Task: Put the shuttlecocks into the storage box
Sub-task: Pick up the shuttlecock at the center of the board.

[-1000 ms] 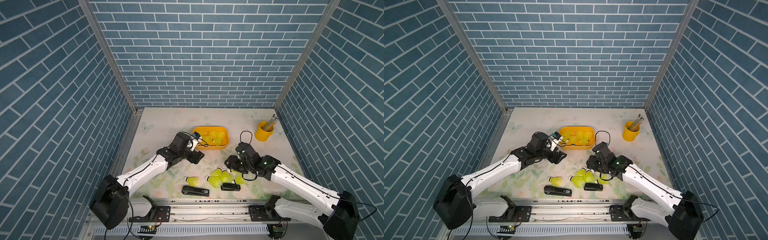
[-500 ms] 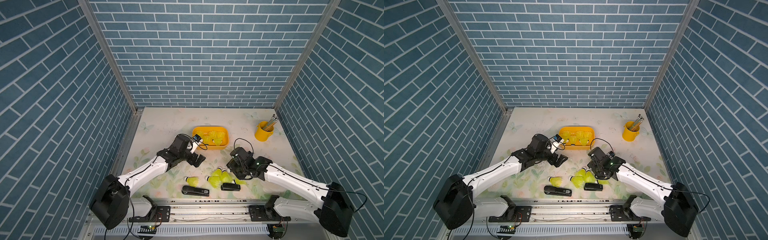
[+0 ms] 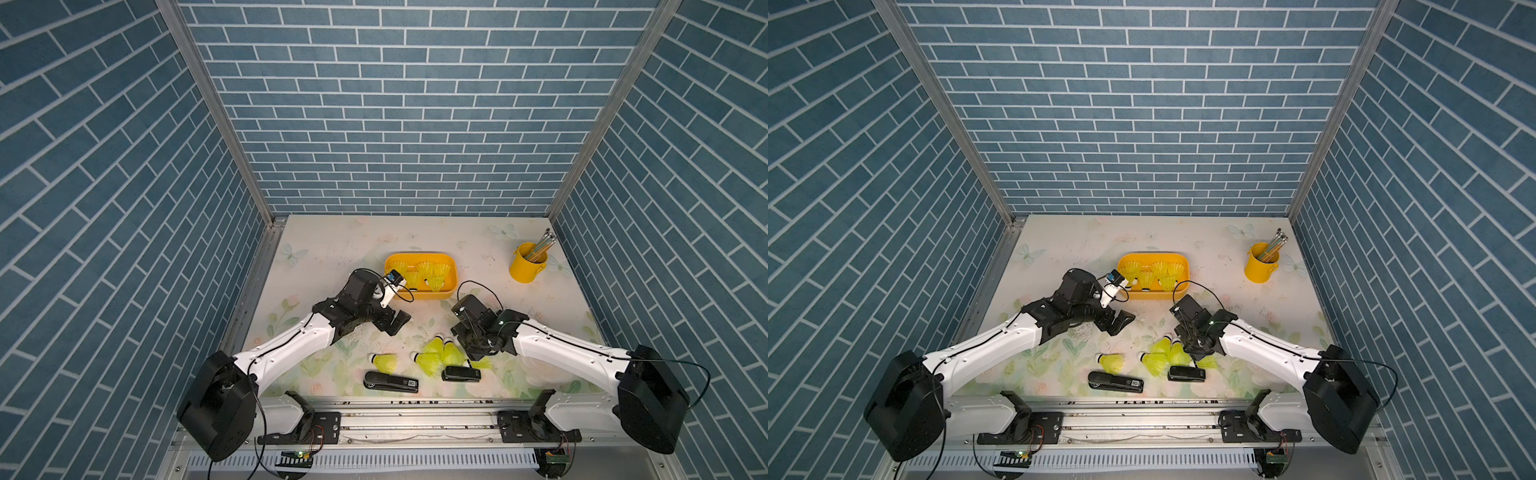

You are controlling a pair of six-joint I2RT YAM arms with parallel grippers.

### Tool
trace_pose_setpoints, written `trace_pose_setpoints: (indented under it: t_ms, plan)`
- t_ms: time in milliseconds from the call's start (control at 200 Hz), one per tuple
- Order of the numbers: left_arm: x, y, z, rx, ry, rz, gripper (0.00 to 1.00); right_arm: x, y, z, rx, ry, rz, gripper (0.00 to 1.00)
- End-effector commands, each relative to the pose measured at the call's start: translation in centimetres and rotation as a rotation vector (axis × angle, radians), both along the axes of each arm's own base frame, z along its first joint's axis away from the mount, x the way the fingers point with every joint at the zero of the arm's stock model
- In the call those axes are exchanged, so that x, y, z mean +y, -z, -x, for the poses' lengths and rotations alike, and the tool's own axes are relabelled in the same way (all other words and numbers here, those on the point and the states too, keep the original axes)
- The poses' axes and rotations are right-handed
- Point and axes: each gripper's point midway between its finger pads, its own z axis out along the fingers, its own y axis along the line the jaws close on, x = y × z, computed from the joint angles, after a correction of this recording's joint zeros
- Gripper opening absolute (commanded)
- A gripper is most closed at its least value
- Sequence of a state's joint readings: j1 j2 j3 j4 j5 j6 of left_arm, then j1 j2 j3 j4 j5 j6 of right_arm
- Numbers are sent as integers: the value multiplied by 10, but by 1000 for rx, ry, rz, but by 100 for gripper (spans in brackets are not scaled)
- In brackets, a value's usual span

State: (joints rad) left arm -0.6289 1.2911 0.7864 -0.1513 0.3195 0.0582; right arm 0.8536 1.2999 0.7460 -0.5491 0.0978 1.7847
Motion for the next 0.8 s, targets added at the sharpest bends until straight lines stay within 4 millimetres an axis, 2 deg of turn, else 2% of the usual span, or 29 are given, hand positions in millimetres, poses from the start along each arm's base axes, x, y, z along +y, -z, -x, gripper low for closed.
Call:
trace_pose_setpoints:
  t_ms: [0,405,795]
  plan:
    - [-1,0,3,-10,17,5,99,-5,13,-1,18,53,23,55]
    - [-5,5,4,19,34,3,100,-2,27,-21,15,86,60,52]
    - [-5,6,4,26,33,6,100,-8,42,-29,37,100,87,38]
